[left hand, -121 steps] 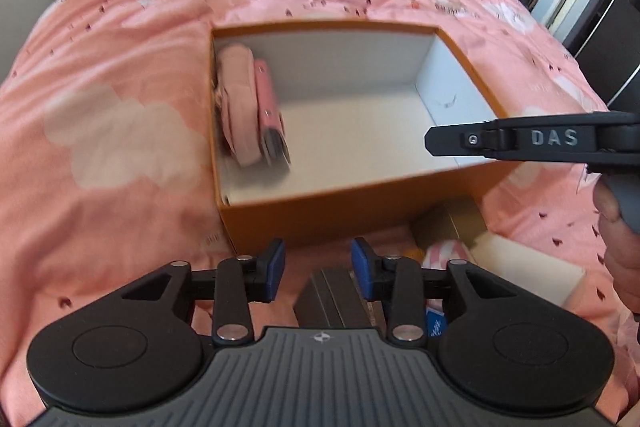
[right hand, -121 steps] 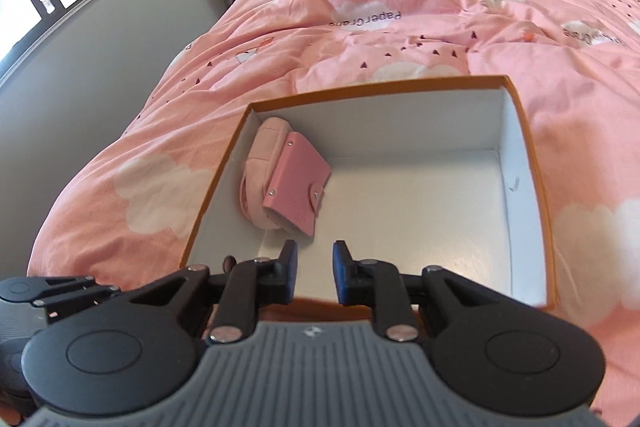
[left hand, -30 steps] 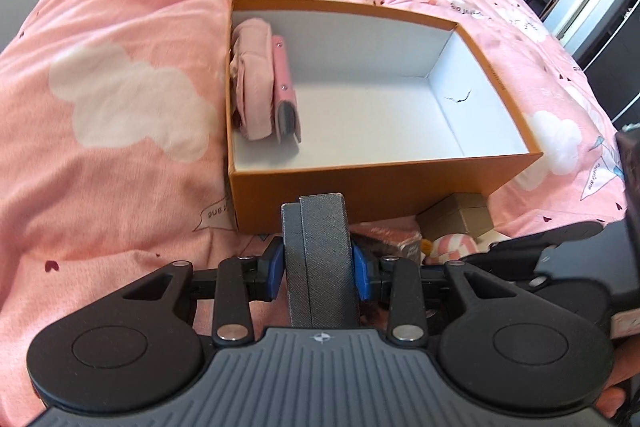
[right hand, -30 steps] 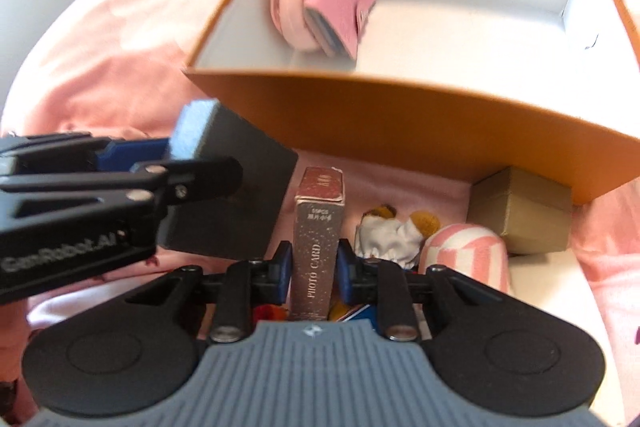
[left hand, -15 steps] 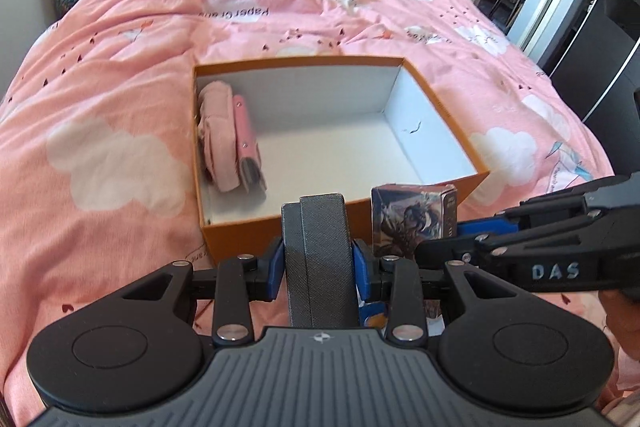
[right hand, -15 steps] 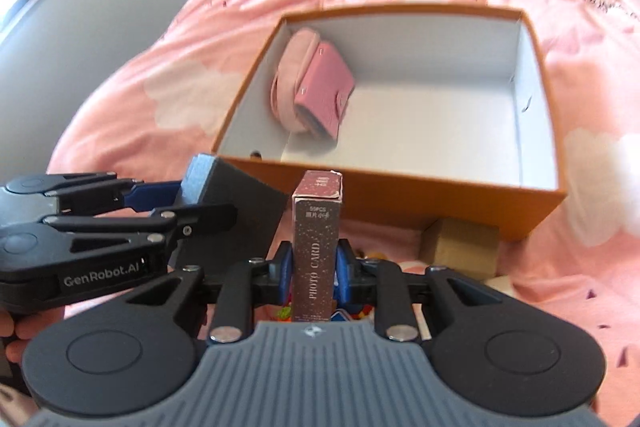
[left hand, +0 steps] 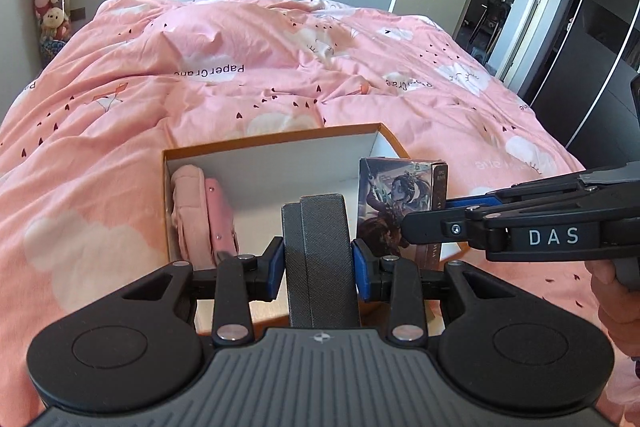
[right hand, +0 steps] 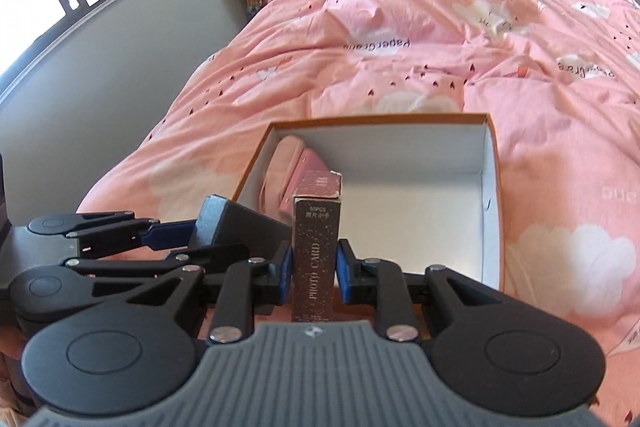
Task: Organize objects
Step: 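Carry the grey box and PHOTO CARD packet into the orange box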
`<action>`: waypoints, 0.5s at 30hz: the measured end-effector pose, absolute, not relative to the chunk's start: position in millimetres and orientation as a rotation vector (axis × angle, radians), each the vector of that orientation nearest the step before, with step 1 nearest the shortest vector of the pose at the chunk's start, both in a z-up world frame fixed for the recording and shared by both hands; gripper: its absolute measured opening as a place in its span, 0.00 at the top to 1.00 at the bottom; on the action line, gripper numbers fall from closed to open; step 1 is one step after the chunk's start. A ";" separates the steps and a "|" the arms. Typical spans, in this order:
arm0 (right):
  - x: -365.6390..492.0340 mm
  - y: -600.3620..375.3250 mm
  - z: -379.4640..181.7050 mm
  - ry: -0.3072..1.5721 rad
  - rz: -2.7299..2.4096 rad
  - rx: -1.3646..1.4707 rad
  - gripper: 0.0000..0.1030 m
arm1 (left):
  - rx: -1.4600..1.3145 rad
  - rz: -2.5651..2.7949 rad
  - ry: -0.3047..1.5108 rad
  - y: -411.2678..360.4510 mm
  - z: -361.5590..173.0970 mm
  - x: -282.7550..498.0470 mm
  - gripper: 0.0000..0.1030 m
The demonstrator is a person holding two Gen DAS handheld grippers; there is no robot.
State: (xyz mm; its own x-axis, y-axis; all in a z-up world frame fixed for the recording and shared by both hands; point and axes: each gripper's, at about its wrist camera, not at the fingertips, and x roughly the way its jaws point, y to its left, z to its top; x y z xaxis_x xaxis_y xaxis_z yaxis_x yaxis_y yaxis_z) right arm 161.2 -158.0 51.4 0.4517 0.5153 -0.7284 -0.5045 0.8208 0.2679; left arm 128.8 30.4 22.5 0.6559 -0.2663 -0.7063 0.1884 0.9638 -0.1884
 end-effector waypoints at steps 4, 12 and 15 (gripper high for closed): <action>187.9 -150.9 40.5 0.912 0.604 0.005 0.77 | -0.078 -0.251 0.814 25.6 9.9 151.4 0.62; 236.1 -136.6 -2.7 0.982 0.552 0.004 0.77 | -0.068 -0.256 0.873 28.8 -24.7 199.3 0.62; 252.7 -131.4 -19.2 1.027 0.548 0.027 0.77 | -0.097 -0.272 0.908 36.2 -39.5 217.3 0.62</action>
State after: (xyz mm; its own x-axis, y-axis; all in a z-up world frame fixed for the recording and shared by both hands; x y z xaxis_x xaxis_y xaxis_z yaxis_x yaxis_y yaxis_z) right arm 252.7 -131.4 -19.2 0.3957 0.4450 -0.8034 -0.4203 0.8656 0.2724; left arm 217.3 36.2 -39.5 0.5837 -0.2732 -0.7647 0.1918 0.9614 -0.1971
